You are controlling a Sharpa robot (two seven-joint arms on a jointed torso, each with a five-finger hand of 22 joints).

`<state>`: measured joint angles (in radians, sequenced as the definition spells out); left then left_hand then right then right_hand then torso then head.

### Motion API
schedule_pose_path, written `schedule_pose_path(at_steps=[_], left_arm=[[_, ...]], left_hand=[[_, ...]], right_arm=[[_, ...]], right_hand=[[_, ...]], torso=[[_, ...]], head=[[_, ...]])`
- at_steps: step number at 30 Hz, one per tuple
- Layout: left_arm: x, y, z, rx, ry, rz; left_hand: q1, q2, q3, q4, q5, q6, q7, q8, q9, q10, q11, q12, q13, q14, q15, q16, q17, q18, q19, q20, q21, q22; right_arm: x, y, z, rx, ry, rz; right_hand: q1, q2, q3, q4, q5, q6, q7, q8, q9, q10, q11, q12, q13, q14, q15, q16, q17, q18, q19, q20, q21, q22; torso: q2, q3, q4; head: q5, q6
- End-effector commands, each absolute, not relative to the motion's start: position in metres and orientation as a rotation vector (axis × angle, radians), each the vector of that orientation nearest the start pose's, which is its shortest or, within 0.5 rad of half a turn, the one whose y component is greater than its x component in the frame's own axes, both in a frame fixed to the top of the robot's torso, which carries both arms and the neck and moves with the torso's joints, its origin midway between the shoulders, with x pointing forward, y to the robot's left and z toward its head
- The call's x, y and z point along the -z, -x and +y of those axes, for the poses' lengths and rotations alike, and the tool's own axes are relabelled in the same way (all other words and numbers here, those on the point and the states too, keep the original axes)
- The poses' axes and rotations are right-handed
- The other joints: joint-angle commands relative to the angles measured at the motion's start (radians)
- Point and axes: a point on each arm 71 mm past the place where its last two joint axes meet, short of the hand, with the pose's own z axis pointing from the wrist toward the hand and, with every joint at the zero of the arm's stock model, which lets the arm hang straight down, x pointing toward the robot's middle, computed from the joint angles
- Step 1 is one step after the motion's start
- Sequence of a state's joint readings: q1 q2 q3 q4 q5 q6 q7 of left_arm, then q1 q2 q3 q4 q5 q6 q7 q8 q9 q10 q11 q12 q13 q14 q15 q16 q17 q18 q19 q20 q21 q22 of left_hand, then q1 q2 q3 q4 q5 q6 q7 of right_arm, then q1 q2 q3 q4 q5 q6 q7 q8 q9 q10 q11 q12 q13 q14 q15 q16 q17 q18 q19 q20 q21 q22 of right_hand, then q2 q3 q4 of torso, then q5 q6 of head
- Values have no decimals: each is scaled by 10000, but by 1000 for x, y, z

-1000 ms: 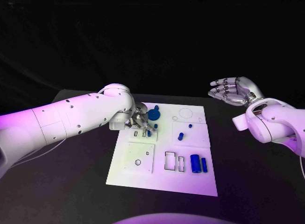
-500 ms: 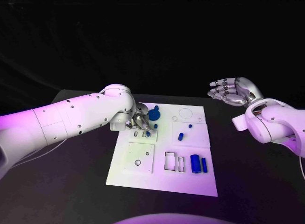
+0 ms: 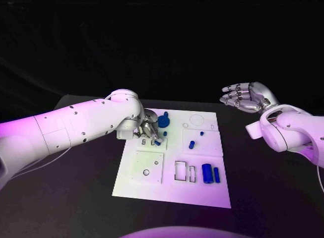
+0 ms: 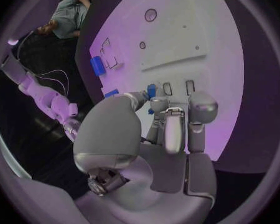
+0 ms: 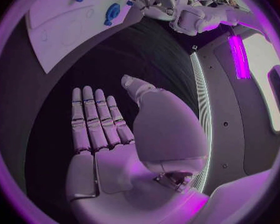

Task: Assemble the parts on the task board

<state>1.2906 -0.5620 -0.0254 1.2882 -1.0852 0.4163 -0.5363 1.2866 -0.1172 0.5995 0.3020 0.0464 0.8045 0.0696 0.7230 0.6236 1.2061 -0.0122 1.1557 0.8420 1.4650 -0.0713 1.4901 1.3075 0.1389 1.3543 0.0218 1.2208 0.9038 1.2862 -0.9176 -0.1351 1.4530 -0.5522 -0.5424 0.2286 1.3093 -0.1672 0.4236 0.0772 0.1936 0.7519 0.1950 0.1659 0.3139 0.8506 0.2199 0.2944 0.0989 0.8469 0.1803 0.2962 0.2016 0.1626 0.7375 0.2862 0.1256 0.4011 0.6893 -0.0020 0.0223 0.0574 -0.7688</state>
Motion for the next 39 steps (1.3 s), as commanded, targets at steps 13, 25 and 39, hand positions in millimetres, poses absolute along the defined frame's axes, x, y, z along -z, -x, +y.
schedule_pose_path(at_steps=[13,25,39], left_arm=[[193,-516,146,5103,786,24342],[193,-510,163,5137,1515,23259],[209,-498,169,4639,1256,22529]], left_hand=[[-749,-427,2964,-2189,513,-75,28,383,627,175,52,-16,-75,630,-7,13,852,-205,-25,90,152,155],[-1114,-672,3213,-2588,1631,116,-38,499,830,406,-17,22,-98,671,-64,84,983,-240,52,59,322,407],[-1263,-837,3285,-2755,2188,299,-103,516,904,687,-81,233,183,720,-119,179,1153,-302,196,12,568,792]], right_arm=[[168,-503,-274,-9951,-6171,14380],[168,-503,-276,-9912,-6132,14222],[168,-502,-278,-9899,-6101,14042]], right_hand=[[-44,40,-1,-60,74,85,874,3,-16,92,-1,70,-32,121,-7,53,-22,133,85,-4,41,-16],[-47,52,-4,-72,109,113,864,12,-21,119,-11,91,-53,150,-17,64,-33,136,121,-8,49,-23],[-118,40,-47,-52,116,147,856,20,-29,142,-17,111,-84,177,-23,72,-53,137,157,-12,52,-37]], torso=[[-7,2,15],[-3,-3,35],[7,-3,-4]], head=[[-14,32],[-28,-18],[44,-40]])
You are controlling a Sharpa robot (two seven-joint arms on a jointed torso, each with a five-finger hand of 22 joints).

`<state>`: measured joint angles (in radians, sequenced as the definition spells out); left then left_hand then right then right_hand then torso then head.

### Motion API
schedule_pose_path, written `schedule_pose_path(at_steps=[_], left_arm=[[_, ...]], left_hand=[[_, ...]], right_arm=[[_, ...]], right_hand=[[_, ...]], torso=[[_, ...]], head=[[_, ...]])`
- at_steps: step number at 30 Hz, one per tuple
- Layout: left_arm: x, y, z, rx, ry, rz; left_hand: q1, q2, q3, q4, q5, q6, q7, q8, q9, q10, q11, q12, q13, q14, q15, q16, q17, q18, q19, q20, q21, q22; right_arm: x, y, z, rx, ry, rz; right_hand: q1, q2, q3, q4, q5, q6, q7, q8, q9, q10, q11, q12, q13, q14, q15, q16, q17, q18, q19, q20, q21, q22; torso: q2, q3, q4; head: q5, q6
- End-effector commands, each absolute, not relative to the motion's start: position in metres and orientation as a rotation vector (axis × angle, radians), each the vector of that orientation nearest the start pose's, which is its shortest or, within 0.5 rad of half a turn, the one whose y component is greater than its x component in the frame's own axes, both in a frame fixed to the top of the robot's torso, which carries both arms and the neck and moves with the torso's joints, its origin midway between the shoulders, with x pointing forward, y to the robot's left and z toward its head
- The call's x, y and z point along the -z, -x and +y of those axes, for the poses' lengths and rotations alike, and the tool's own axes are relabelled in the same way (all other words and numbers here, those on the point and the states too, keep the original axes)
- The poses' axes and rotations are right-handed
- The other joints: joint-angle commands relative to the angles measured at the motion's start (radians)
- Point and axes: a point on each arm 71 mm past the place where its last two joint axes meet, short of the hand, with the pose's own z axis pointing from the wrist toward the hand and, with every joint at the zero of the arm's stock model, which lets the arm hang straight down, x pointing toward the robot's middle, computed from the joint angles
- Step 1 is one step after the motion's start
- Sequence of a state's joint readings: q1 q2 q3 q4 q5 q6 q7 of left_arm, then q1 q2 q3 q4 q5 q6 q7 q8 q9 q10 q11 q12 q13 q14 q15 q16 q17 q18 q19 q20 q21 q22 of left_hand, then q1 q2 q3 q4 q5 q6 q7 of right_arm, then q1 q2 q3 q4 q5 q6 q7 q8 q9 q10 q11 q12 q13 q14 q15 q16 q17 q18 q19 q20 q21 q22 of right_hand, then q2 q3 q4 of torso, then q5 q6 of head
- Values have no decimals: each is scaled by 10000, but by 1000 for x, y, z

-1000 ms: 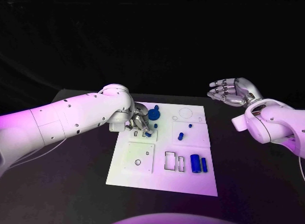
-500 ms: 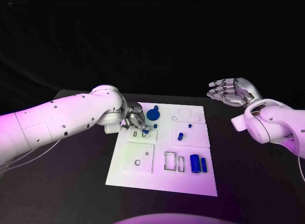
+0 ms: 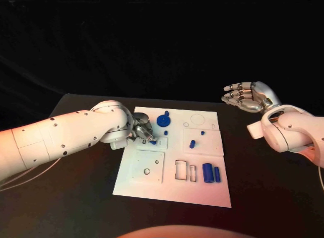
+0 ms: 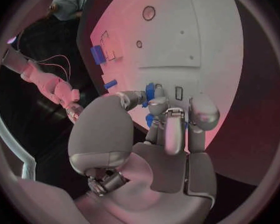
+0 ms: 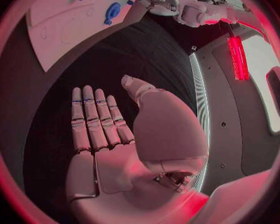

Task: Assemble the parts on the task board

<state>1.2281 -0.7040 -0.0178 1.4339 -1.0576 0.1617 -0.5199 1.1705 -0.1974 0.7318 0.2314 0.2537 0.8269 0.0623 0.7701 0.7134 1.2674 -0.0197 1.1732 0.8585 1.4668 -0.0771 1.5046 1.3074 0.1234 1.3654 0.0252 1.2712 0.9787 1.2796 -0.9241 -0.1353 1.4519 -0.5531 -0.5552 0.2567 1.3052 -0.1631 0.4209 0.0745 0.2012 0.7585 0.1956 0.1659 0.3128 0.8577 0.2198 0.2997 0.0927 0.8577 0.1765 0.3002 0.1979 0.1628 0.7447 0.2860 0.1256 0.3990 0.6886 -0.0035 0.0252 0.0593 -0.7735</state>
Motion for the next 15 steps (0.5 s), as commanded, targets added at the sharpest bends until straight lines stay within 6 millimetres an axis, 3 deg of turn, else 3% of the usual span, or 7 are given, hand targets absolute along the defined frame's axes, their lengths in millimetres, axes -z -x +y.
schedule_pose_path(at_steps=[1,12,15], left_arm=[[209,-498,169,4620,1239,22499],[211,-497,169,4506,1094,22457],[211,-496,169,4474,1030,22481]], left_hand=[[-102,-34,1962,-2049,115,75,-30,45,6,74,-6,58,18,702,-61,34,1154,-147,85,-22,64,42],[-156,-106,1974,-2104,381,156,-56,48,32,180,-33,137,126,717,-84,67,1213,-169,134,-40,153,178],[-187,-147,1975,-2133,583,196,-70,46,50,208,-46,145,130,724,-96,84,1241,-176,149,-51,190,229]], right_arm=[[168,-502,-279,-9901,-6098,14029],[167,-502,-279,-9922,-6086,13919],[168,-501,-279,-9927,-6089,13918]], right_hand=[[-77,0,-20,-25,41,80,851,20,-18,71,-16,58,-22,68,15,33,-15,136,85,-11,52,-16],[-105,2,-35,-15,48,100,845,27,-21,87,-21,70,-35,85,10,39,-23,137,100,-13,53,-22],[-105,2,-35,-15,48,100,845,27,-21,87,-21,70,-35,85,10,39,-23,137,100,-13,53,-22]], torso=[[14,10,-36],[19,10,-23],[21,8,-27]], head=[[22,7],[29,0],[28,-4]])
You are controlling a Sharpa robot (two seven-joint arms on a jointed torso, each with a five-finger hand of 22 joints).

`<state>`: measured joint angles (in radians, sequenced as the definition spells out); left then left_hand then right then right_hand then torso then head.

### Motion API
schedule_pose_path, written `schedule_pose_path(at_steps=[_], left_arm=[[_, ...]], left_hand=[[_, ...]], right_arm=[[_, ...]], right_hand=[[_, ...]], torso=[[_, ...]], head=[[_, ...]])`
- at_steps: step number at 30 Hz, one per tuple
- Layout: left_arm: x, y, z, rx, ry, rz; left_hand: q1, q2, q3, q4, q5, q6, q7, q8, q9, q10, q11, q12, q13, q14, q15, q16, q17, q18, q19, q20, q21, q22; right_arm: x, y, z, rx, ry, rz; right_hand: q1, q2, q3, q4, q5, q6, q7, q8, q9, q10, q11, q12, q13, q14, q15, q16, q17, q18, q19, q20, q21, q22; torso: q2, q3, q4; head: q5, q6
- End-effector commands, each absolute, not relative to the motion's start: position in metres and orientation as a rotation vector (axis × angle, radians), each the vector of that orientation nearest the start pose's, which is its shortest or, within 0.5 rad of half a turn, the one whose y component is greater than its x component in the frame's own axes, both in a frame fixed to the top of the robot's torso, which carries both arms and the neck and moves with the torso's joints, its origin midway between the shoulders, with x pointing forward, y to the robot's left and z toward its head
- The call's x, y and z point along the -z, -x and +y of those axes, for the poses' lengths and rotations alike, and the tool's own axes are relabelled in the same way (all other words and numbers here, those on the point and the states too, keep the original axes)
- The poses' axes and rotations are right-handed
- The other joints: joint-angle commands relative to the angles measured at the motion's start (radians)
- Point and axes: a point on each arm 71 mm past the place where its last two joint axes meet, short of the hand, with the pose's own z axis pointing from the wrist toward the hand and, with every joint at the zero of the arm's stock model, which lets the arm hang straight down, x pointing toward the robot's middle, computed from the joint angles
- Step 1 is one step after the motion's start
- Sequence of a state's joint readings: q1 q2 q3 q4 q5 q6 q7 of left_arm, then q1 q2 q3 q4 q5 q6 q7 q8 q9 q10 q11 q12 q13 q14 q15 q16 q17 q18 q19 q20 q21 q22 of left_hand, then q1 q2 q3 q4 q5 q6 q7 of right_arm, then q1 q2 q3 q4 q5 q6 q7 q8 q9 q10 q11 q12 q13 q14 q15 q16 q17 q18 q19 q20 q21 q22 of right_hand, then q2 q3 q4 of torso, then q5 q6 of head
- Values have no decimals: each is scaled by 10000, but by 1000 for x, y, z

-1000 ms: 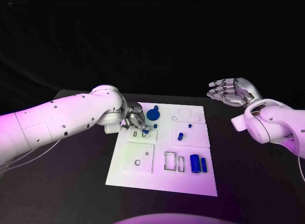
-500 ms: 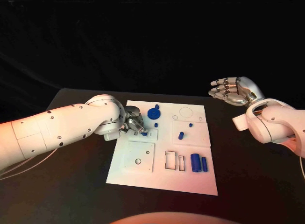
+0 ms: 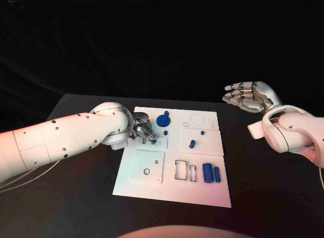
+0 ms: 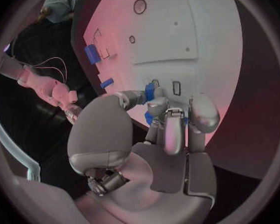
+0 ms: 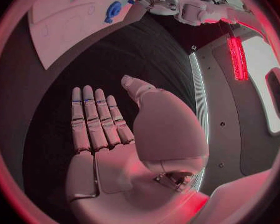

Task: Assemble the parts on the task board

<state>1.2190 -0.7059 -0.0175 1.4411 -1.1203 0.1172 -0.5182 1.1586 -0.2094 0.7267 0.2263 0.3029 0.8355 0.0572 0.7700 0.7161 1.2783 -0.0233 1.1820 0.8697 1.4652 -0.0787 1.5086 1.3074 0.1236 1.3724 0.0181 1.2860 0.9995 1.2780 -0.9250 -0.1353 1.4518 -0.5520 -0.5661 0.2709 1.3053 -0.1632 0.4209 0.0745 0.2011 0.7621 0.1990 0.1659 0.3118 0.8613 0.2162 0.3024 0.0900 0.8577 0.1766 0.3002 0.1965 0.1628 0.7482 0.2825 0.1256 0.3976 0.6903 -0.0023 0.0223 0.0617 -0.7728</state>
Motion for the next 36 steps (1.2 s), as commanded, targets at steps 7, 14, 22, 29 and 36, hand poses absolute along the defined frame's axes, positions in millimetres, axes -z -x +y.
schedule_pose_path(at_steps=[7,14,22,29,36], left_arm=[[212,-496,168,4308,720,22573],[213,-495,167,4155,469,22669],[213,-496,166,4056,372,22560],[214,-496,165,3978,263,22511],[214,-496,165,3858,85,22500]], left_hand=[[-123,-101,1993,-2135,494,189,-41,36,55,143,-34,54,1,747,-101,67,1282,-191,98,4,101,107],[-133,-115,1983,-2141,549,202,-45,35,60,150,-37,51,-8,750,-104,74,1296,-192,98,2,107,114],[-143,-126,1974,-2144,597,216,-49,38,66,160,-41,53,-7,751,-106,75,1297,-195,103,1,117,131],[-148,-129,1970,-2145,621,224,-51,40,69,172,-44,62,5,751,-108,76,1298,-198,109,0,129,151],[-155,-147,1958,-2152,657,238,-57,46,76,197,-49,83,37,752,-111,79,1304,-204,121,-1,148,186]], right_arm=[[168,-501,-279,-9925,-6097,13928],[169,-501,-279,-9932,-6099,13941],[169,-502,-278,-9948,-6107,13958],[170,-502,-278,-9957,-6113,13977],[171,-502,-278,-9973,-6147,14008]], right_hand=[[-124,3,-46,-11,53,78,807,31,-14,62,10,51,-18,96,7,43,-15,138,75,21,53,-14],[-124,3,-46,-11,53,78,807,31,-14,62,10,51,-18,96,7,43,-15,138,75,21,53,-14],[-140,0,-57,-6,53,84,805,32,-16,65,9,55,-25,101,5,44,-20,138,81,20,52,-18],[-140,0,-57,-6,53,84,805,32,-16,65,9,55,-25,101,5,44,-20,138,81,20,52,-18],[-161,-2,-70,2,54,90,804,33,-19,69,7,59,-34,106,4,44,-25,138,87,20,51,-22]], torso=[[3,-2,-5],[1,-3,3],[12,-12,3],[3,-6,-2],[1,-3,2]], head=[[16,-15],[24,-29],[42,-31],[42,-53],[48,-74]])
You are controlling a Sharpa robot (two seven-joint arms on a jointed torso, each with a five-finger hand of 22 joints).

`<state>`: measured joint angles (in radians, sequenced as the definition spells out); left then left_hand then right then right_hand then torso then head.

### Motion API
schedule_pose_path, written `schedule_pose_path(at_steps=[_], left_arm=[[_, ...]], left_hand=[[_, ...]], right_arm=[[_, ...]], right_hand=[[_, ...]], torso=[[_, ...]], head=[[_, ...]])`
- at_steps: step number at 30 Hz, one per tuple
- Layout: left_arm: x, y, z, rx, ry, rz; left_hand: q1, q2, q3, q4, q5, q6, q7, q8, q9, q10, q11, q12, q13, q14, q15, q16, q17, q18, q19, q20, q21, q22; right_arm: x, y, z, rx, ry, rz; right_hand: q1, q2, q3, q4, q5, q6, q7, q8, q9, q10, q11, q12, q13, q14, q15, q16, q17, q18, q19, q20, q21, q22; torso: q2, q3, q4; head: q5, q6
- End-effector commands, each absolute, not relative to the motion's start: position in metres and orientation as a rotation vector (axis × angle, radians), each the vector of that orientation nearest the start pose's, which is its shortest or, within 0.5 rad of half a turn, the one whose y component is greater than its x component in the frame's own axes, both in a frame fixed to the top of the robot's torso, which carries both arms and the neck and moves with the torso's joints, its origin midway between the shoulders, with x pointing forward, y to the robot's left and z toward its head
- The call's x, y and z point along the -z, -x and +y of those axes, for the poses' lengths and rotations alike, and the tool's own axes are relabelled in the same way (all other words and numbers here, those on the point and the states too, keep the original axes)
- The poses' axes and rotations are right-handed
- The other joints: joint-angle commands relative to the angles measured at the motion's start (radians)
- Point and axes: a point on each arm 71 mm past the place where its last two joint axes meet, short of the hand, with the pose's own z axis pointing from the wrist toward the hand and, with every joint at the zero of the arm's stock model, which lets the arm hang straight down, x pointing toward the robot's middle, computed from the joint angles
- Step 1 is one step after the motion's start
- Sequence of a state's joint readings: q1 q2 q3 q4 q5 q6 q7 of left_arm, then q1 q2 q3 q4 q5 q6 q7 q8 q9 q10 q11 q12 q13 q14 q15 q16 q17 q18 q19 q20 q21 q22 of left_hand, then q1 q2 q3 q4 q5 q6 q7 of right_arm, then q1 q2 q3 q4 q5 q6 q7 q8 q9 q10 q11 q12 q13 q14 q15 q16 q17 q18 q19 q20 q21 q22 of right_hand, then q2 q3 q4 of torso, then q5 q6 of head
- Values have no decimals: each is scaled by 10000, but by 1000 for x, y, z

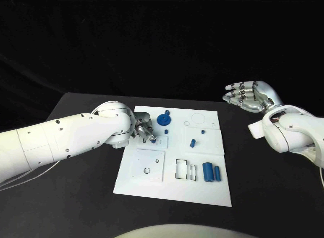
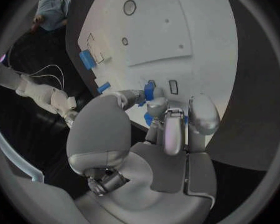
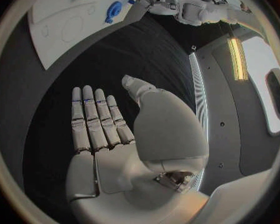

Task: Assemble the parts on the task board

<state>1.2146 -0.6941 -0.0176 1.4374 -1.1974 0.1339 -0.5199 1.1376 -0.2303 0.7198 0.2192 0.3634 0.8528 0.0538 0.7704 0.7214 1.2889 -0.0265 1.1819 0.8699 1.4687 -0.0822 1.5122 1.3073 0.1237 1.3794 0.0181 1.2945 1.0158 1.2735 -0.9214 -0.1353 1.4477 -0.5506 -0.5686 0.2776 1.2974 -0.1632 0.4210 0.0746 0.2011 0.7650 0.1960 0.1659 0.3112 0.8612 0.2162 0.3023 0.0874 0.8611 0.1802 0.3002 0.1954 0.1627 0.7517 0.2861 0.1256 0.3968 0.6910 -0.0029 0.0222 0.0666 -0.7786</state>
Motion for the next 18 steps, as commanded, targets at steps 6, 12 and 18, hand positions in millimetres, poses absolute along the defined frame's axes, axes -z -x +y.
schedule_pose_path(at_steps=[6,12,18], left_arm=[[215,-497,165,3727,-76,22528],[216,-498,165,3569,-240,22581],[216,-497,165,3500,-328,22647]], left_hand=[[52,55,2023,-2084,63,70,-26,44,26,109,-19,103,66,716,-77,41,1299,-212,63,-1,81,59],[50,50,2019,-2086,71,75,-28,46,28,117,-20,110,75,718,-79,45,1308,-218,74,-1,98,90],[45,38,2010,-2090,80,81,-31,48,31,129,-22,121,89,720,-81,48,1315,-218,73,-1,99,89]], right_arm=[[172,-501,-278,-9979,-6171,14035],[173,-501,-278,-9977,-6186,14041],[173,-501,-278,-9974,-6191,14045]], right_hand=[[-94,-2,-77,7,54,63,833,33,-14,72,7,61,-13,73,-33,45,-17,139,54,-17,50,-16],[-110,2,-84,15,55,67,833,33,-16,74,6,64,-19,76,-33,45,-21,139,58,-18,49,-20],[-125,11,-90,24,60,74,831,35,-18,78,4,68,-26,79,-34,45,-26,140,62,-18,47,-24]], torso=[[-2,2,10],[-8,-3,-1],[-5,3,2]], head=[[10,-32],[30,-44],[12,-64]])
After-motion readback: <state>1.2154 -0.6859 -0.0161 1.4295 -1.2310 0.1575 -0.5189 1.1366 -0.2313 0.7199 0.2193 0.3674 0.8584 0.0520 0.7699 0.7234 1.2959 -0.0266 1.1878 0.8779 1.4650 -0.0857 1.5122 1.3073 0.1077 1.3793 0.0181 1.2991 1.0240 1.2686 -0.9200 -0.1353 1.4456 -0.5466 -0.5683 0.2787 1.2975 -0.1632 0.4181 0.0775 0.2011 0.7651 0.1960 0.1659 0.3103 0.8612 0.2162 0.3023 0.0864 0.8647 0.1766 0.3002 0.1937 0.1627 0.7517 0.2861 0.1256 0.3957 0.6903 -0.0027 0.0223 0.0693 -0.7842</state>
